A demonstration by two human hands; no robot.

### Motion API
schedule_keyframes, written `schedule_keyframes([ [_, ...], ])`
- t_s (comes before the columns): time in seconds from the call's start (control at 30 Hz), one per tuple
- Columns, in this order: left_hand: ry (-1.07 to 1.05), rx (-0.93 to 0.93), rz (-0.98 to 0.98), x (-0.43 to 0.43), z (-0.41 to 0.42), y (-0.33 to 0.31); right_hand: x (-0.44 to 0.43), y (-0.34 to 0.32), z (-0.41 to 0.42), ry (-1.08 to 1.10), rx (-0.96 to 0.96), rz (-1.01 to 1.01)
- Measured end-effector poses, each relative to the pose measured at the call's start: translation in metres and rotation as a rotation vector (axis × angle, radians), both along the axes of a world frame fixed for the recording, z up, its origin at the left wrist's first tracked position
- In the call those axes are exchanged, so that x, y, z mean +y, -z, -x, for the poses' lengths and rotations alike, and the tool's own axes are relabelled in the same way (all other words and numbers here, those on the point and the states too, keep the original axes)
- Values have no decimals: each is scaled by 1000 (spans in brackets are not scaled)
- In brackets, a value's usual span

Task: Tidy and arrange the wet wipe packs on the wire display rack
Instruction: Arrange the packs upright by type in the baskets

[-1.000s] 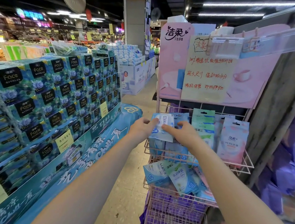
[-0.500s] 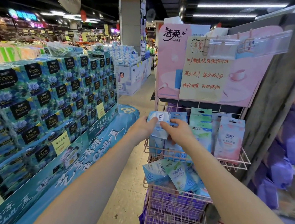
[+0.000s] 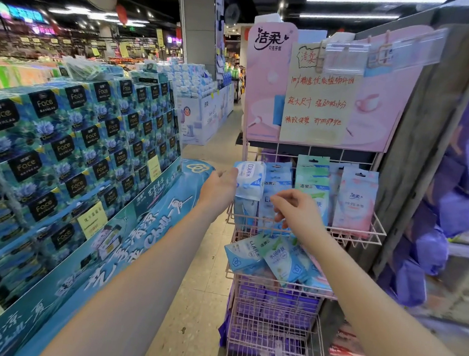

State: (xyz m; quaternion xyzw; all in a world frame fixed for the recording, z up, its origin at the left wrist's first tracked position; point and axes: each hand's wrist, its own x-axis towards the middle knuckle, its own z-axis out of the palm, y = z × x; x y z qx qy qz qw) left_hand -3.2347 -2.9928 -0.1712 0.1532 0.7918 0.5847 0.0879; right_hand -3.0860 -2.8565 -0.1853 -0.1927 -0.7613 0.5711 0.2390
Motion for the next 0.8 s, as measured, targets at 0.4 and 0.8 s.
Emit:
schedule_keyframes([
  [0.4, -176, 117, 275, -24, -38, 126, 14, 127, -23, 63, -457, -243],
  [0.8, 292, 200, 778, 17, 3, 168, 48, 152, 19, 130, -821, -390],
])
